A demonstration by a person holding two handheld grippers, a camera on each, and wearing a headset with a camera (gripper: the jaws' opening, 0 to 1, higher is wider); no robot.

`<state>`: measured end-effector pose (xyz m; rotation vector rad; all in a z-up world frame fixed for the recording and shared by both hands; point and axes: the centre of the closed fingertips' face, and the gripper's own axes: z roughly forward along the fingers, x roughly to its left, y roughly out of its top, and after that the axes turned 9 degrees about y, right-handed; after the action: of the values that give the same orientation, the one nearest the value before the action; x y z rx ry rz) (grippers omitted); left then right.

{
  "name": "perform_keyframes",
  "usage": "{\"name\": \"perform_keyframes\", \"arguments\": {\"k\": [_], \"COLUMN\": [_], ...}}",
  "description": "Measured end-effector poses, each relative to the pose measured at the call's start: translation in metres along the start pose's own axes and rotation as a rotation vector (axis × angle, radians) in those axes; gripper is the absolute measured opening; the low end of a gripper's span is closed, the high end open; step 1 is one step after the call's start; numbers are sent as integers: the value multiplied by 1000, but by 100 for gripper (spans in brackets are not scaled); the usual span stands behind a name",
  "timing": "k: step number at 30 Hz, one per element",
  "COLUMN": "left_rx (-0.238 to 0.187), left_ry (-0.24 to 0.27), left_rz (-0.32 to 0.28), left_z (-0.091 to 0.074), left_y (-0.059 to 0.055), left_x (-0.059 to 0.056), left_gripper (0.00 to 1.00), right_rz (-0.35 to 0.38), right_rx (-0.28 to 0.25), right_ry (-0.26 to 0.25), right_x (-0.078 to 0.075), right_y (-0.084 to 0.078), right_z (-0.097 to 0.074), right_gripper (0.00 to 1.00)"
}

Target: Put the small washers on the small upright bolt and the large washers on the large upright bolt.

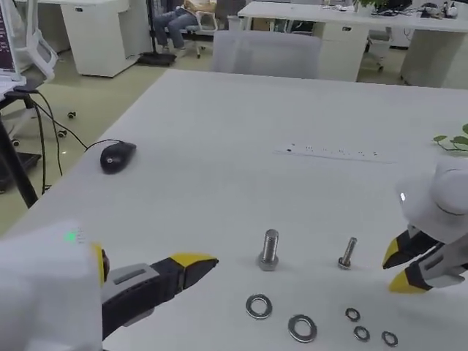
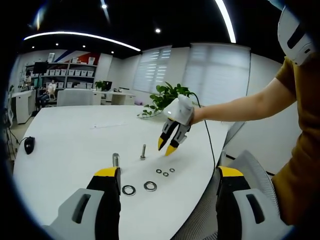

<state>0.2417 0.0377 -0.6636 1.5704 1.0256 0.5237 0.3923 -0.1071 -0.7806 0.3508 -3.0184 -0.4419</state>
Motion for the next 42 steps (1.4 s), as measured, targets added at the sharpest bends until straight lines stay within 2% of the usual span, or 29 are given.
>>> {"name": "perform_keyframes", "arguments": {"k": [3,9,21,26,42], "left_rx": [-4,-12,-6,-14,-16], "left_ry": [-18,-32,-39,-32,-19], "left_rz": [12,28,41,47,39], "left_z": [-1,-6,-21,-25,-27], "left_y": [3,6,2,4,2], "left_x": [-5,-9,-13,-13,-17], "left_gripper": [77,77,77,77,77], "right_rz": [12,18,38,48,65], "right_rx": [-3,2,11,15,26], "right_ry": [-2,6,54,62,69], "right_x": [6,23,46,50,49], "right_y": [-2,0,1,-2,-8], "right_z": [-2,2,29,37,43], "right_gripper": [21,21,22,22,23]}}
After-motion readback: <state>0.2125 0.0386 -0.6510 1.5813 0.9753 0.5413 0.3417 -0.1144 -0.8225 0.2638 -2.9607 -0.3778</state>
